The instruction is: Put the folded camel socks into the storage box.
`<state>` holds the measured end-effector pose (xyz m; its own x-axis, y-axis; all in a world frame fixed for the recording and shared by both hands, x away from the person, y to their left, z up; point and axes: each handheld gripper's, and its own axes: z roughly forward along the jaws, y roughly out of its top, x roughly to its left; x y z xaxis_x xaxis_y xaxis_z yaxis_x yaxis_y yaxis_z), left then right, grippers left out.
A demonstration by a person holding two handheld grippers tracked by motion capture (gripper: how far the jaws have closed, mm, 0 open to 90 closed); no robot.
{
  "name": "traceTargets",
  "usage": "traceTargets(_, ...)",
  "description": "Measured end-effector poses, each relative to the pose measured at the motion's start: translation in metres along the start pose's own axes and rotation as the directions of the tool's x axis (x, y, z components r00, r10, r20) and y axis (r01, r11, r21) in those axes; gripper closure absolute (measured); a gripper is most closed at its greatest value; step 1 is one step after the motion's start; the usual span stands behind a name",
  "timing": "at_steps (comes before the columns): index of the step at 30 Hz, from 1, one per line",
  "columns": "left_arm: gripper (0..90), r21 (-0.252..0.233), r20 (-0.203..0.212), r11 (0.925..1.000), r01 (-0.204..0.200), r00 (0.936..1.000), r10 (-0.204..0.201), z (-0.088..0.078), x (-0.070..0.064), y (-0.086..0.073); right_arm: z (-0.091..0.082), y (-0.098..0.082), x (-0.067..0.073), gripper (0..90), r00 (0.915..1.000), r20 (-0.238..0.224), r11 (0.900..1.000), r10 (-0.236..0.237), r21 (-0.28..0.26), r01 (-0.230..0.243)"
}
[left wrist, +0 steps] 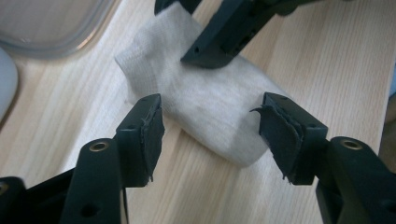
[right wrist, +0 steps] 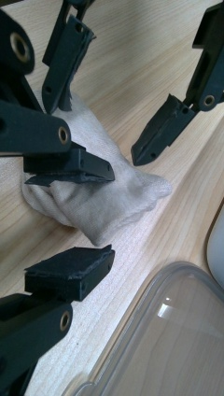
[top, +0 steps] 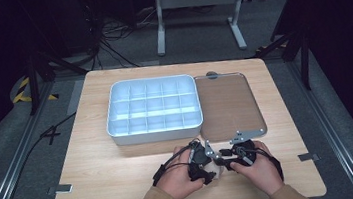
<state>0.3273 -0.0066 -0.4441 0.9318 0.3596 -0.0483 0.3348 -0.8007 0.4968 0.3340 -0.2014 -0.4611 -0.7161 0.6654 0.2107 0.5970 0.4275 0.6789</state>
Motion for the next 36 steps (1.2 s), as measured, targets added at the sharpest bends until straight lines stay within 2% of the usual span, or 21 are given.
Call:
traceTargets(2, 37.3, 0.013, 0.001, 0.9999, 0.008, 1.0, -0.008, 0.002, 0.001, -0.002, 0.001, 0.0, 0.0, 52.1, 1.0, 0.001, 1.0, 0.006, 0.006, -0.006)
traceTargets(7, 34.4, 0.047, -0.005, 0.9989, -0.007, 1.0, 0.007, 0.006, 0.0, -0.003, 0.003, 0.002, 0.001, 51.1, 0.9998, -0.003, 1.0, 0.021, 0.019, -0.021)
traceTargets(17, 33.7, 0.056, 0.0, 0.9984, 0.003, 1.0, -0.003, 0.008, 0.001, -0.004, 0.011, 0.0, -0.002, 50.2, 0.9927, -0.044, 0.993, 0.112, 0.043, -0.11)
traceTargets(18, 33.7, 0.057, -0.001, 0.9983, 0.015, 0.9999, -0.015, 0.008, 0.0, -0.005, 0.012, 0.0, -0.002, 50.3, 0.99, -0.054, 0.991, 0.13, 0.044, -0.128)
traceTargets(23, 33.6, 0.06, 0.003, 0.9979, 0.025, 0.9997, -0.025, 0.008, 0.001, -0.005, 0.013, 0.0, -0.001, 50.7, 0.9913, -0.059, 0.993, 0.118, 0.038, -0.116)
traceTargets(27, 33.2, 0.069, 0.007, 0.9968, 0.039, 0.9992, -0.039, 0.009, 0.001, -0.005, 0.015, 0.0, 0.002, 54.1, 0.9905, -0.068, 0.993, 0.119, 0.034, -0.117)
traceTargets(32, 33.0, 0.068, 0.004, 0.9964, 0.05, 0.9987, -0.05, 0.008, 0.001, -0.006, 0.016, -0.001, 0.0, 63.7, 0.9814, -0.113, 0.988, 0.155, 0.041, -0.151)
traceTargets(36, 33.0, 0.065, 0.006, 0.9964, 0.055, 0.9985, -0.055, 0.008, 0.001, -0.006, 0.015, 0.001, 0.003, 73.1, 0.9859, -0.114, 0.992, 0.123, 0.038, -0.12)
